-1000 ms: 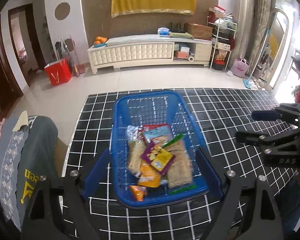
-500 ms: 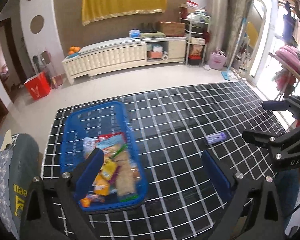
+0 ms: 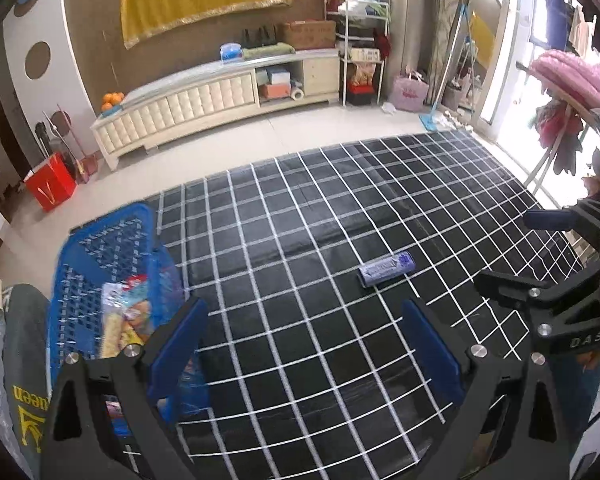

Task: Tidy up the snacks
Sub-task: 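Withdraw both tools from the basket toward the purple Doublemint gum pack, then lower the right gripper onto the Doublemint gum pack and close it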

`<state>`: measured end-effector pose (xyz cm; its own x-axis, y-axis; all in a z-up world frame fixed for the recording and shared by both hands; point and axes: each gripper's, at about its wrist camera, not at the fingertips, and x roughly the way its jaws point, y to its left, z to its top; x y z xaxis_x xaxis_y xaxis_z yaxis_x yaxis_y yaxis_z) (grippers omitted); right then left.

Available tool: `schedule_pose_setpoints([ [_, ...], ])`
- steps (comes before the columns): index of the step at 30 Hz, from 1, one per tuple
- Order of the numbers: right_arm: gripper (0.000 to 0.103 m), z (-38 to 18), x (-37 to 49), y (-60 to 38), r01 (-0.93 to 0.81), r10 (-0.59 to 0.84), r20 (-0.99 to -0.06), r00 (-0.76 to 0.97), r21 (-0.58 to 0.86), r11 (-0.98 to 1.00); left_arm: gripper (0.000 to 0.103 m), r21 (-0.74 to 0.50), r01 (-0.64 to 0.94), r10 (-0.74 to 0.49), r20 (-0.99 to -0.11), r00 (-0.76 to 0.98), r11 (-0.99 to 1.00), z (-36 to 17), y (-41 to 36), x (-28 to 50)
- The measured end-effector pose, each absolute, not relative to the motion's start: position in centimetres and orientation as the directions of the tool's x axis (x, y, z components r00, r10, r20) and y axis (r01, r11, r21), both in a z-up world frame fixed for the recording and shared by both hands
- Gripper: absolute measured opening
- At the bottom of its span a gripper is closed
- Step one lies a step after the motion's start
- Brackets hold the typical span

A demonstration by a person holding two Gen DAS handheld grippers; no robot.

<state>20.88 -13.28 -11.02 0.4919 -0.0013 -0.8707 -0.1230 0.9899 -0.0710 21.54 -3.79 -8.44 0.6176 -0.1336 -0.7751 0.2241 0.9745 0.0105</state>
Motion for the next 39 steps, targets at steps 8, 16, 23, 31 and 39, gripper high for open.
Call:
schedule_pose_setpoints([
  [8,0.103,-14.5,23.0,-16.6,-0.088,0.039,-0.903,0.429,0.002,0.996,0.097,0.027,0.232,-0.109,-0.827,0.551,0.972,-12.7,-6.5,23.9],
  [16,0.103,-18.2,25.6,-16.1,-0.156,0.053,-0.93,0.363,-0.004,0.988,0.097,-0.006,0.17,-0.09,-0.867,0.49,0.985,-16.0,-5.4,26.5],
  [23,0.103,-20.5,28.0,-15.0,-0.304,0.091,-0.934,0.345,-0.02,0.952,0.097,-0.066,0.152,-0.129,-0.882,0.454,0.986,-18.3,-4.4,28.0],
  [31,0.103,-22.2,29.5,-13.4,-0.49,0.085,-0.922,0.377,-0.121,0.863,0.097,-0.06,0.167,-0.128,-0.893,0.432,0.984,-20.5,-4.8,28.3],
  [39,0.08,-23.8,30.3,-12.4,-0.576,0.14,-0.94,0.312,-0.07,0.814,0.097,-0.07,0.16,-0.132,-0.898,0.419,0.985,-21.6,-4.7,29.3],
])
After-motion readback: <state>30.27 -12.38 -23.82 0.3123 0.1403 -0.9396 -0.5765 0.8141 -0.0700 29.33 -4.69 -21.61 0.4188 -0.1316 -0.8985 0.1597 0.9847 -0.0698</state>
